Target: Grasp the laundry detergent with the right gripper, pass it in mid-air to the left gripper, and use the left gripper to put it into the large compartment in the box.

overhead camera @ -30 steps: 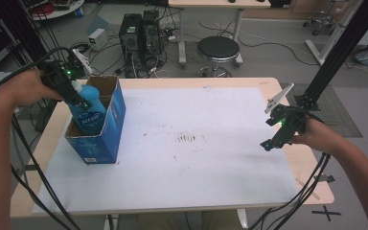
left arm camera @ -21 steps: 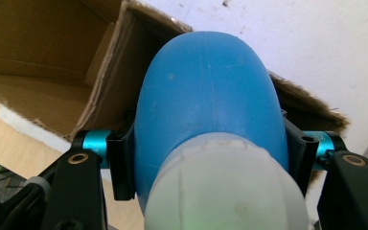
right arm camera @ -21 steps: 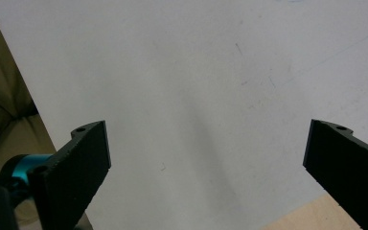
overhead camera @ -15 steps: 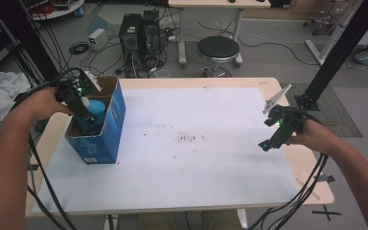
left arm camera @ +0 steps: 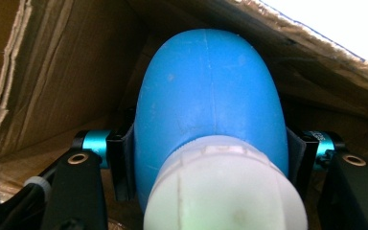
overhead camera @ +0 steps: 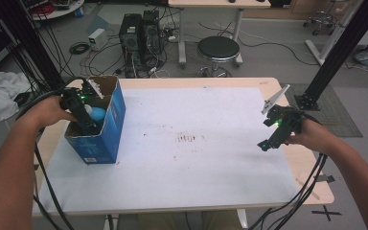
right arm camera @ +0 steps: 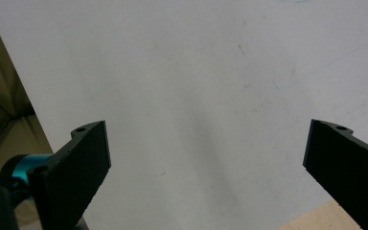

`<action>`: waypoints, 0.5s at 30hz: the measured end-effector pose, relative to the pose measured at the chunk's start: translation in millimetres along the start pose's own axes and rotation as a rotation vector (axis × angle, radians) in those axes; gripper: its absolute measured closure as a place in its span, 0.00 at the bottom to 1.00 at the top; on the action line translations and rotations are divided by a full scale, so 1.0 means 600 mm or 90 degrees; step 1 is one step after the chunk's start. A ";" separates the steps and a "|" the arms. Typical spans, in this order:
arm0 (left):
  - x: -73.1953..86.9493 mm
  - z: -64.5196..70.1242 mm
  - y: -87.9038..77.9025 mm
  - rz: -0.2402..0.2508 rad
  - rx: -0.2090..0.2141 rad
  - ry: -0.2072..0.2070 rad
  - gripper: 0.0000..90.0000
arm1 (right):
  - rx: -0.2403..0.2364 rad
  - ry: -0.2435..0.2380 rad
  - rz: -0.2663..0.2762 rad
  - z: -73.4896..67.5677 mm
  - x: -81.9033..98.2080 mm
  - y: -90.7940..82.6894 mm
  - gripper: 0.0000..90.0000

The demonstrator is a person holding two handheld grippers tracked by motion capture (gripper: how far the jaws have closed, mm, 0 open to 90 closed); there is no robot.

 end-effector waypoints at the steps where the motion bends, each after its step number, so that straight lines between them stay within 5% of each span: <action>1: 0.000 0.000 0.000 0.000 0.000 -0.002 0.42 | -0.001 -0.001 0.000 -0.001 0.000 0.001 0.01; 11: 0.000 -0.003 -0.002 0.001 -0.014 -0.010 0.41 | 0.002 -0.005 0.001 -0.003 -0.001 0.001 0.01; 15: -0.002 -0.008 -0.017 0.027 -0.030 -0.027 0.35 | 0.002 -0.007 0.003 -0.005 -0.001 0.001 0.01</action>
Point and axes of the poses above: each handheld gripper's, and its own axes: y roughly forward along the jaws, x roughly out of its underside, z roughly to its right, the point moved 10 cm from there along y, roughly forward along the jaws, and after that the axes turned 1 degree about z, right-handed, at the moved point
